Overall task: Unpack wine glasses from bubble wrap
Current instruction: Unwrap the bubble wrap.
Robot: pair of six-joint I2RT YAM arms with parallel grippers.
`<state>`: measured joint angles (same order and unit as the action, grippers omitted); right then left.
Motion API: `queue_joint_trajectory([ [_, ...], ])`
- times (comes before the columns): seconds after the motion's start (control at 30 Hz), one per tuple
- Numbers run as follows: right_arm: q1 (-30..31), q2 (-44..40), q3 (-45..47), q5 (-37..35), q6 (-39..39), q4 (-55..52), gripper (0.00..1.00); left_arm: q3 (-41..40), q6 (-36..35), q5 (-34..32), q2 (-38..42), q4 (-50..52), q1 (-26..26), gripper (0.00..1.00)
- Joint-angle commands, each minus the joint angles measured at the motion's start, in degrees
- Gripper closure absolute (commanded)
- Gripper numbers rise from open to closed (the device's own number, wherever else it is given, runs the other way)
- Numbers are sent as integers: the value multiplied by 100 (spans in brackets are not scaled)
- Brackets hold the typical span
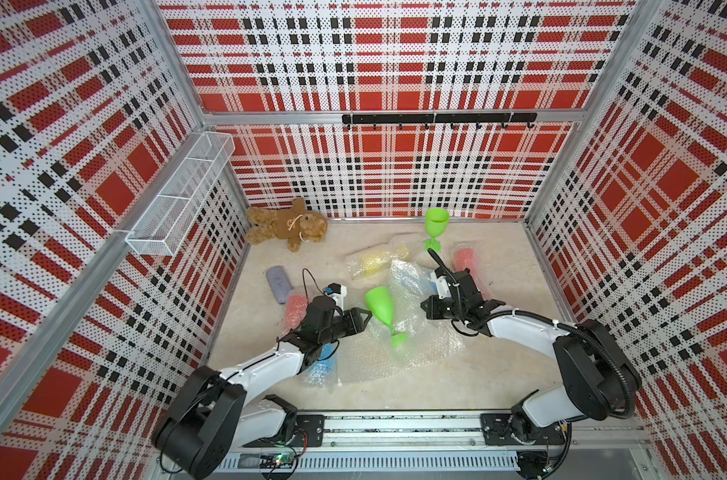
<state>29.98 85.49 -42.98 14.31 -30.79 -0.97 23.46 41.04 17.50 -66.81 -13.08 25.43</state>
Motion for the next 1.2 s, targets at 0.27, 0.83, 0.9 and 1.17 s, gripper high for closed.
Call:
queue_joint_trajectory([
  [0.27, 243, -466, 184, 802, -1346, 542, 100, 824, -623, -365, 910, 1541, -460, 48],
  [0.83, 237, -739, 626, 311, -1529, 461, 100, 559, -469, -230, -57, 1528, 1114, 75],
  [0.9, 196, -670, 692, 316, -1503, 478, 100, 401, -320, -358, 127, 1452, 1125, 74],
  [1.17, 51, -282, 823, -38, -1225, 382, 100, 219, 69, -988, -271, 1523, 1088, 74],
])
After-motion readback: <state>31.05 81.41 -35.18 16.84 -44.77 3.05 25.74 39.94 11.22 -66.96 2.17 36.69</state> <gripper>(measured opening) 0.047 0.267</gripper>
